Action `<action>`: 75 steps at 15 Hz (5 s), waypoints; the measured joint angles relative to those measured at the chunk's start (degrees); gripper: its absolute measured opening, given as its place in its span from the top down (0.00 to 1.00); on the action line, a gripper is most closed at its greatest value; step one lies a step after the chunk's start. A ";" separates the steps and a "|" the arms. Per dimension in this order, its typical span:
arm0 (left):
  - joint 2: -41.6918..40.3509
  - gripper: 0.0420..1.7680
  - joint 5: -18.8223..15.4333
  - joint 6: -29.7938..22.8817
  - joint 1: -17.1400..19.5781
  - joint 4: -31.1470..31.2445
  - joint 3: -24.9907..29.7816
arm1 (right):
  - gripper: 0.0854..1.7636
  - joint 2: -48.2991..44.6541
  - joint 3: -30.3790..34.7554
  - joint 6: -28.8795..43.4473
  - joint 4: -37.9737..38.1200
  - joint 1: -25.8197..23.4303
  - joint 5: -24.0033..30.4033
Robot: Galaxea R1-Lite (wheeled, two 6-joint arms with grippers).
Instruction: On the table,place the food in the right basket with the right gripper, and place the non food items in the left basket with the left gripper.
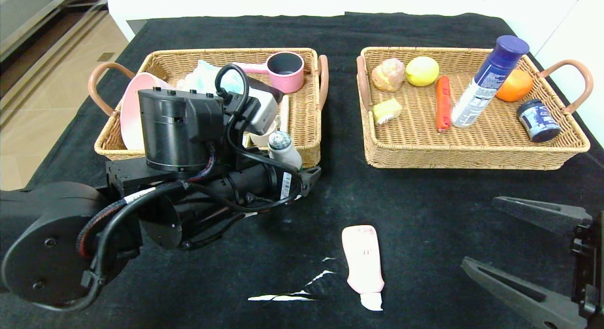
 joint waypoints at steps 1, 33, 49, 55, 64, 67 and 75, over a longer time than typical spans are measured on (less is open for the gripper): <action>0.27 0.03 0.04 0.01 0.00 0.00 -0.23 | 0.03 0.00 0.00 -0.01 -0.02 0.00 0.00; -1.35 0.52 0.91 0.06 -7.78 0.44 -1.28 | 0.03 -8.63 -7.00 0.57 11.51 -1.63 -0.16; 11.80 0.52 -0.05 2.43 -19.13 10.36 -24.54 | 0.03 -12.04 -10.19 0.60 11.62 -5.17 -0.18; 19.37 0.52 -3.06 2.85 -20.75 14.64 -36.64 | 0.03 -13.24 -11.36 0.57 11.62 -6.86 -0.82; 24.65 0.52 -3.25 2.85 -20.78 15.91 -40.39 | 0.03 -14.17 -13.03 0.57 12.25 -10.68 -1.18; 26.19 0.52 -3.24 3.23 -20.54 16.41 -40.72 | 0.03 -14.45 -12.85 0.44 13.09 -10.56 -1.01; 27.62 0.52 -2.39 3.54 -20.15 16.62 -42.01 | 0.03 -14.18 -12.57 0.35 14.45 -10.09 -0.99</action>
